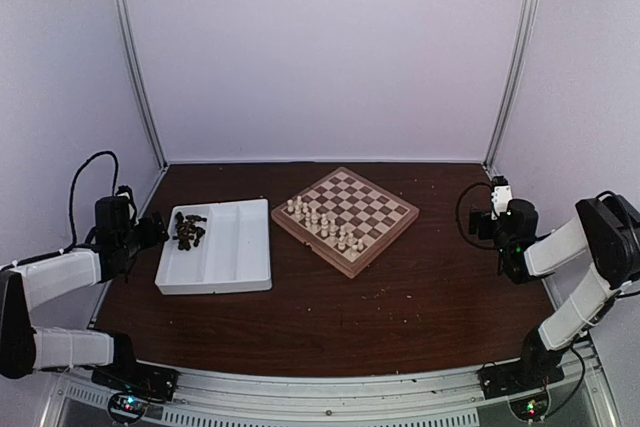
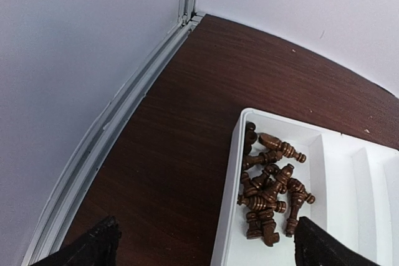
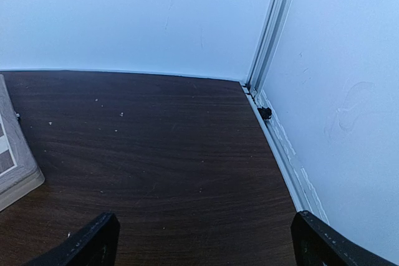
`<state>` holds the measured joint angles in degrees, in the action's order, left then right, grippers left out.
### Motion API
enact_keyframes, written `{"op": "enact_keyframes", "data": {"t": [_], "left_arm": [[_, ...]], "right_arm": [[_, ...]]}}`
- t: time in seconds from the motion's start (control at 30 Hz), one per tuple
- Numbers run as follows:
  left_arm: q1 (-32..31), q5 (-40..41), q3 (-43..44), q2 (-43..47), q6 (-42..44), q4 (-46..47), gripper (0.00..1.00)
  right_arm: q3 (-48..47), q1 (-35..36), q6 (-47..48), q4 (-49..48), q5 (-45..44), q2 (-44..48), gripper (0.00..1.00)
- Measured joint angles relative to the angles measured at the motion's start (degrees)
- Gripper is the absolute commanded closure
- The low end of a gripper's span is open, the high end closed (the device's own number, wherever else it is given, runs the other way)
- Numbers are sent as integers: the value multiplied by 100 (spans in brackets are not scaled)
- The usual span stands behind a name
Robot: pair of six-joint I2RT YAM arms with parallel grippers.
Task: Set up the chess pieces on the board
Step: Move the chessboard to the center of the board.
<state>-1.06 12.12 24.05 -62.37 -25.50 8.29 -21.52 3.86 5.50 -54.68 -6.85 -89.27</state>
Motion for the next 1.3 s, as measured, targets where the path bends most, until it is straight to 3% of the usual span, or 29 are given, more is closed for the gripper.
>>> {"op": "enact_keyframes", "data": {"t": [0.57,0.73,0.9,1.1,1.3], "left_arm": [[0,-304,0,195,9,68,2],[0,-608,0,195,111,92,2],[0,-1141,0,192,138,120,2],[-2,-1961,0,409,17,-26,2],[0,-2376,4,949,-304,-387,4]], "right_arm": [[0,15,-37,46,-50,31,0],[-363,57,-98,1342,-146,809,0],[-1716,68,-789,2999,-212,1366,0],[-2756,68,-1882,4774,-17,1169,0],[-2929,26,-2398,5388,822,828,0]]}}
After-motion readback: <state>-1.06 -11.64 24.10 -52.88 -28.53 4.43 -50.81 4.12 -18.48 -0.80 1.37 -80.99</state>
